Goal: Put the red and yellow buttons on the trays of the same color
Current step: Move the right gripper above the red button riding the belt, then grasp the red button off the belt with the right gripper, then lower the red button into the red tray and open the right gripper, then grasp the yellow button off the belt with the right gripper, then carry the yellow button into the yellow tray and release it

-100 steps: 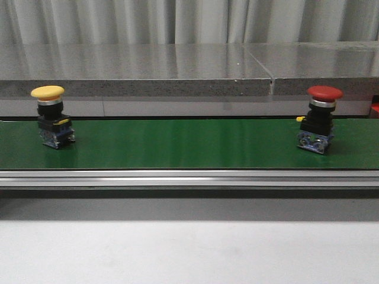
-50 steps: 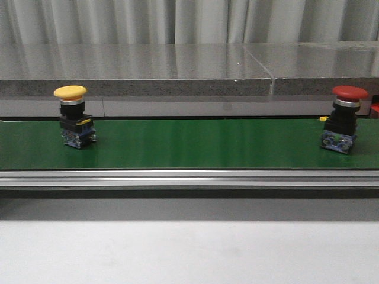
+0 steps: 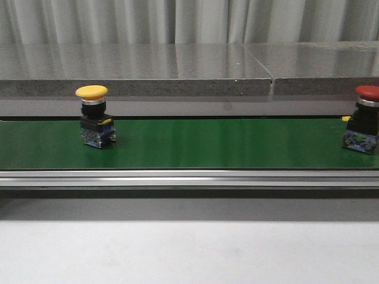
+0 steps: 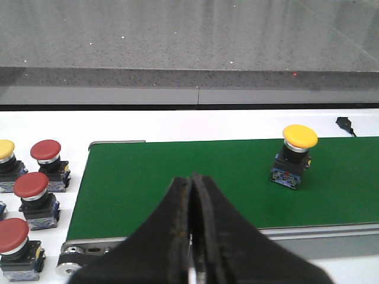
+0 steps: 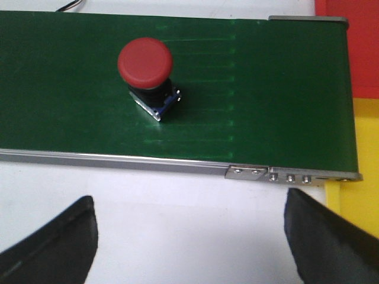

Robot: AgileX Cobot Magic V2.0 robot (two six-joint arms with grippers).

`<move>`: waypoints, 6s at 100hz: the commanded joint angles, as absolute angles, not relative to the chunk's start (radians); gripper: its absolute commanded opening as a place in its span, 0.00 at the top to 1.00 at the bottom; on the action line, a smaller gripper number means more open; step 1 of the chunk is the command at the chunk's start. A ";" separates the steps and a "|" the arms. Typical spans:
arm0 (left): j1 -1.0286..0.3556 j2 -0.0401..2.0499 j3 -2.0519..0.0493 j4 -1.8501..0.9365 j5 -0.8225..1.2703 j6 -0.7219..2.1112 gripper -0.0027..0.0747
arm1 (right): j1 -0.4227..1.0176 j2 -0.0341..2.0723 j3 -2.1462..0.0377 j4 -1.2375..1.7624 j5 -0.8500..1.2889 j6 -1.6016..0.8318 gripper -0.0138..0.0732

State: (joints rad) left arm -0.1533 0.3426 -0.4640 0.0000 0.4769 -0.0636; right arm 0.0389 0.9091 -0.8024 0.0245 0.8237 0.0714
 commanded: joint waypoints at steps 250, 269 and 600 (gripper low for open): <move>-0.162 0.350 -0.490 -0.008 0.405 -0.064 0.99 | -0.442 1.930 -1.521 -0.037 0.567 0.025 0.77; -0.162 0.350 -0.490 -0.008 0.405 -0.064 0.99 | -0.442 1.941 -1.521 -0.037 0.574 0.025 0.45; -0.162 0.350 -0.490 -0.008 0.405 -0.064 0.99 | 0.059 1.424 -1.173 0.056 0.785 -0.068 0.65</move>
State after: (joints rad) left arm -0.1533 0.3426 -0.4634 0.0000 0.4808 -0.0636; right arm 0.1073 1.5122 -1.1426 0.0587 0.7964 -0.0805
